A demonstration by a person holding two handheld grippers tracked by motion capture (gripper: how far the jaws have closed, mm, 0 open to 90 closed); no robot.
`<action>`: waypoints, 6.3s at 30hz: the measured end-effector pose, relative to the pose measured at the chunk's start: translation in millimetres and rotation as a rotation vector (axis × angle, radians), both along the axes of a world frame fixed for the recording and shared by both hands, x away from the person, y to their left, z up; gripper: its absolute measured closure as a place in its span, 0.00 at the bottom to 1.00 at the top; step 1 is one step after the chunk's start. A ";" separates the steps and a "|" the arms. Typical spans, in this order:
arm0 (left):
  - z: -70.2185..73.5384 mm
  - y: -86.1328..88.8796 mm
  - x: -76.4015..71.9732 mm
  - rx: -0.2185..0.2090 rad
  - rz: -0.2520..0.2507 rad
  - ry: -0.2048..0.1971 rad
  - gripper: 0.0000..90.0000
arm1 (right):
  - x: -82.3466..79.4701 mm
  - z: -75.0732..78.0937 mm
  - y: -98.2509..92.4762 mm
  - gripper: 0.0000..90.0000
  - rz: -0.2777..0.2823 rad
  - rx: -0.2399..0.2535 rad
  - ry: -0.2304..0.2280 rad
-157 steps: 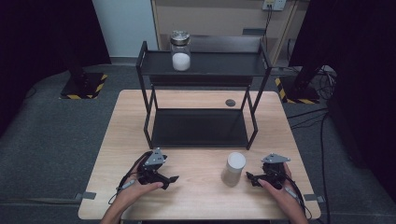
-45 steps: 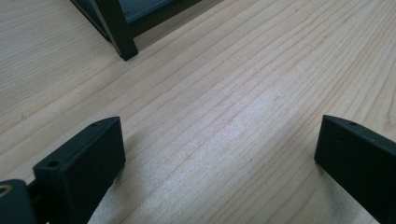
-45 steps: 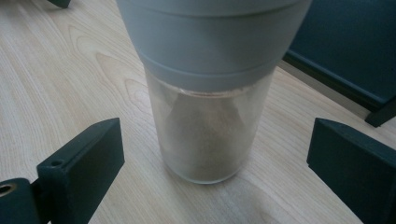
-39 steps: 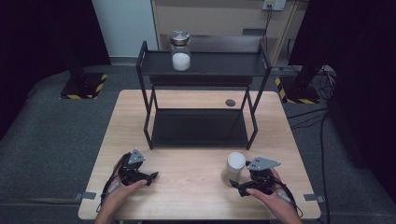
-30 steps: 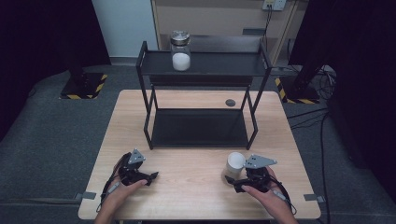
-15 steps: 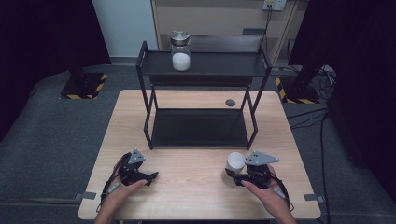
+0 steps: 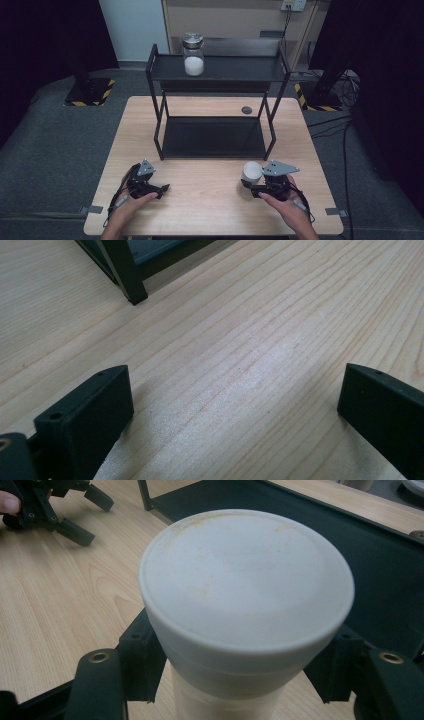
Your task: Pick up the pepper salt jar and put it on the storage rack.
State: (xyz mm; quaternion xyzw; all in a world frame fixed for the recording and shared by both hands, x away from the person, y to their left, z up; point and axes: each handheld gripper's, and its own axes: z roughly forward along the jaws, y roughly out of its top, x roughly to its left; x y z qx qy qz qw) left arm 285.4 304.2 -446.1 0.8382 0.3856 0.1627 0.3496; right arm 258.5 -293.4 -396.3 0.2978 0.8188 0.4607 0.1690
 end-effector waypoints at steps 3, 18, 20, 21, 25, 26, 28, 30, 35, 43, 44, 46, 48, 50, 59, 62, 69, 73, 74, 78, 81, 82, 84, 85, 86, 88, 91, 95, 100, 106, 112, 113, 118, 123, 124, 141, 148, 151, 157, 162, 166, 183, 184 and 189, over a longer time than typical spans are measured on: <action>0.0 0.0 0.0 0.000 0.000 0.000 0.00 | 2.5 3.1 -0.6 0.39 0.012 -0.012 0.001; -0.2 -0.3 -0.3 0.001 0.001 -0.002 0.00 | 19.2 13.0 -8.0 0.39 0.075 -0.015 0.000; -0.1 -0.4 -0.3 0.001 0.001 -0.002 0.00 | 22.3 14.9 -7.3 0.39 0.082 -0.020 -0.002; -0.2 -0.4 -0.4 0.001 0.001 -0.002 0.00 | 23.8 15.7 -7.1 0.39 0.085 -0.020 -0.001; -0.2 -0.5 -0.5 0.001 0.002 -0.002 0.00 | 29.2 17.8 -6.5 0.39 0.093 -0.019 -0.003; -0.1 -0.5 -0.5 0.002 0.002 -0.002 0.00 | 30.6 18.5 -6.4 0.39 0.095 -0.019 -0.002; -0.2 -0.6 -0.5 0.002 0.002 -0.002 0.00 | 33.3 19.8 -6.1 0.39 0.097 -0.018 -0.004; -0.2 -0.7 -0.6 0.001 0.003 -0.003 0.00 | 35.7 21.3 -6.1 0.39 0.100 -0.017 -0.003; -0.2 -0.9 -0.7 0.002 0.003 -0.003 0.00 | 41.7 25.4 -6.0 0.39 0.104 -0.018 -0.006; -0.1 -0.9 -0.8 0.003 0.004 -0.003 0.00 | 48.5 31.9 -5.9 0.39 0.103 -0.018 -0.010; -0.1 -0.9 -0.8 0.003 0.004 -0.003 0.00 | 49.0 32.6 -5.7 0.39 0.104 -0.018 -0.009; -0.2 -1.0 -0.8 0.002 0.004 -0.003 0.00 | 50.2 34.1 -4.9 0.39 0.107 -0.021 -0.008; -0.2 -1.1 -1.0 0.003 0.005 -0.004 0.00 | 51.4 35.0 -4.3 0.39 0.109 -0.023 -0.011; -0.1 -1.2 -1.1 0.003 0.005 -0.004 0.00 | 52.5 36.1 -3.9 0.39 0.110 -0.021 -0.009; -0.1 -1.1 -0.9 0.003 0.005 -0.003 0.00 | 61.3 43.6 -2.5 0.39 0.111 -0.020 -0.012; -0.1 -1.0 -0.6 0.002 0.004 -0.002 0.00 | 64.7 46.9 -1.5 0.39 0.109 -0.027 -0.014; -0.1 -0.8 0.0 0.001 0.002 0.000 0.00 | 72.0 56.0 -0.5 0.39 0.110 -0.024 -0.016; -0.1 -0.8 0.0 0.000 0.002 0.000 0.00 | 75.1 61.8 1.2 0.39 0.112 -0.024 -0.021; -0.1 -0.8 0.0 0.001 0.002 0.000 0.00 | 76.0 63.0 1.3 0.39 0.113 -0.023 -0.021; -0.1 -0.8 0.0 0.001 0.002 0.000 0.00 | 79.0 67.2 1.9 0.39 0.115 -0.020 -0.021; -0.1 -0.8 0.0 0.001 0.002 0.000 0.00 | 81.0 71.4 2.8 0.39 0.118 -0.022 -0.023; -0.1 -0.8 0.0 0.001 0.002 0.000 0.00 | 81.8 73.2 3.2 0.39 0.119 -0.024 -0.023; 0.0 -0.9 0.0 0.001 0.002 0.000 0.00 | 83.9 75.9 3.4 0.39 0.124 -0.026 -0.024; -0.1 -0.8 0.0 0.001 0.002 0.000 0.00 | 85.0 78.1 3.7 0.39 0.126 -0.028 -0.024; 0.0 -0.8 0.0 0.001 0.002 0.000 0.00 | 86.0 79.7 3.7 0.39 0.128 -0.029 -0.026; -0.1 -0.8 0.0 0.001 0.002 0.000 0.00 | 87.9 83.1 3.6 0.39 0.130 -0.030 -0.027; -0.1 -0.8 0.0 0.001 0.002 0.000 0.00 | 89.7 88.5 4.0 0.39 0.131 -0.031 -0.033; -0.1 -0.8 0.0 0.001 0.002 0.000 0.00 | 91.2 95.4 4.4 0.39 0.134 -0.029 -0.039; -0.1 -0.8 0.0 0.000 0.002 0.000 0.00 | 94.0 103.3 4.9 0.39 0.145 -0.031 -0.044; -0.1 -0.8 0.0 0.001 0.002 0.000 0.00 | 98.0 108.5 2.9 0.39 0.152 -0.016 -0.037; -0.1 -0.8 0.0 0.001 0.002 0.000 0.00 | 99.9 115.3 4.7 0.39 0.157 -0.024 -0.038; -0.1 -0.8 0.0 0.001 0.002 0.000 0.00 | 100.1 116.4 5.0 0.39 0.157 -0.024 -0.037; 0.0 -0.9 0.0 0.001 0.003 0.000 0.00 | 101.7 123.7 6.6 0.39 0.161 -0.027 -0.037; 0.0 -0.9 0.0 0.001 0.003 0.000 0.00 | 103.3 129.8 6.6 0.39 0.164 -0.025 -0.039; 0.0 -0.9 0.0 0.002 0.002 0.001 0.00 | 103.6 131.4 6.8 0.39 0.165 -0.026 -0.042; -0.1 -0.9 0.0 0.001 0.002 0.000 0.00 | 106.8 152.2 8.6 0.39 0.163 -0.026 -0.042; -0.1 -0.9 0.0 0.001 0.002 0.000 0.00 | 108.1 160.4 8.0 0.39 0.171 -0.025 -0.047; 0.0 -0.8 0.0 0.001 0.002 0.000 0.00 | 108.6 163.5 7.8 0.39 0.174 -0.026 -0.050; -0.1 -0.9 0.0 0.001 0.003 0.000 0.00 | 109.0 171.0 8.4 0.39 0.184 -0.032 -0.055; -0.1 -0.9 0.0 0.001 0.002 0.000 0.00 | 107.9 180.8 11.3 0.39 0.182 -0.044 -0.055; 0.0 -0.9 0.0 0.001 0.002 0.000 0.00 | 108.3 189.6 12.5 0.39 0.192 -0.050 -0.054; 0.0 -1.1 0.3 0.001 0.003 0.001 0.00 | 113.9 219.4 5.2 0.39 0.191 -0.035 -0.045; 0.1 -1.1 0.3 0.002 0.002 0.001 0.00 | 114.3 220.7 4.9 0.39 0.188 -0.033 -0.042; 0.0 -1.1 0.5 0.001 0.002 0.002 0.00 | 116.5 230.2 3.8 0.39 0.183 -0.035 -0.040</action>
